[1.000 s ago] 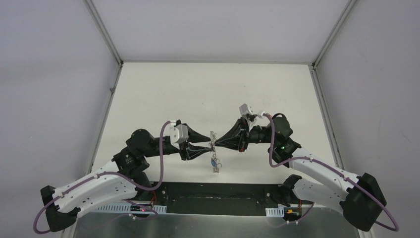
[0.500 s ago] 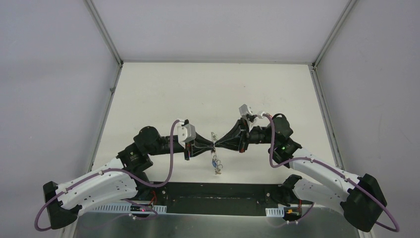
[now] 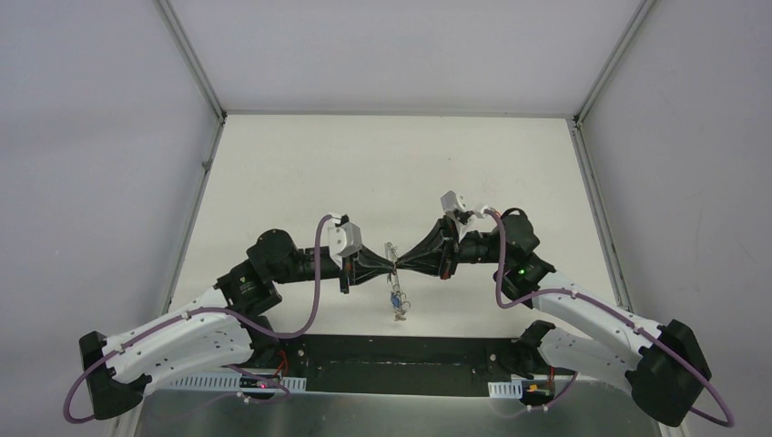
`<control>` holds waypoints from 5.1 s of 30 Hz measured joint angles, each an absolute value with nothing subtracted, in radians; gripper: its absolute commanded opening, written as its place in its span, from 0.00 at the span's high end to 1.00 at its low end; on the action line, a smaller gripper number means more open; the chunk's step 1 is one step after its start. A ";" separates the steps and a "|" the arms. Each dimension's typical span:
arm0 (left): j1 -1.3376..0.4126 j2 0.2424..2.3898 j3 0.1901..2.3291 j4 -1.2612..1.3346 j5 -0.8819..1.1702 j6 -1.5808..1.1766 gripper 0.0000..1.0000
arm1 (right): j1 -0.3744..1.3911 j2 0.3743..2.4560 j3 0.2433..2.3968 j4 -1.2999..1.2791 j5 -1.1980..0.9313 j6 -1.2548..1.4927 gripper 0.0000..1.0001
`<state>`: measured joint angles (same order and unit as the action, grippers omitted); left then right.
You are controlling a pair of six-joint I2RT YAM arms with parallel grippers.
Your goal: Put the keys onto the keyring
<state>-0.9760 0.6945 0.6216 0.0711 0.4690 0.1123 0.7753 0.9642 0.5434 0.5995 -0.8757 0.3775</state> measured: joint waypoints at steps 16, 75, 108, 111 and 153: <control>-0.976 0.817 0.955 -0.369 0.369 0.075 1.00 | 0.776 0.913 0.564 0.506 -0.829 0.315 0.48; -0.982 1.033 1.386 -0.995 0.348 0.216 0.45 | 0.875 1.076 0.675 0.575 -0.871 0.321 1.00; -0.982 0.540 0.720 -0.216 0.449 0.442 0.86 | 0.875 1.044 0.675 0.544 -0.867 0.311 1.00; -0.982 0.544 0.720 -0.216 0.460 0.451 0.91 | 0.875 1.044 0.675 0.543 -0.865 0.311 1.00; -0.983 0.629 0.778 -0.389 0.543 0.579 0.77 | 0.876 1.039 0.673 0.519 -0.849 0.304 1.00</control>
<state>-0.9829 0.6292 0.7780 -0.3893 0.5434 0.5789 0.8761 1.0386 0.6731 0.5186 -0.8490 0.3042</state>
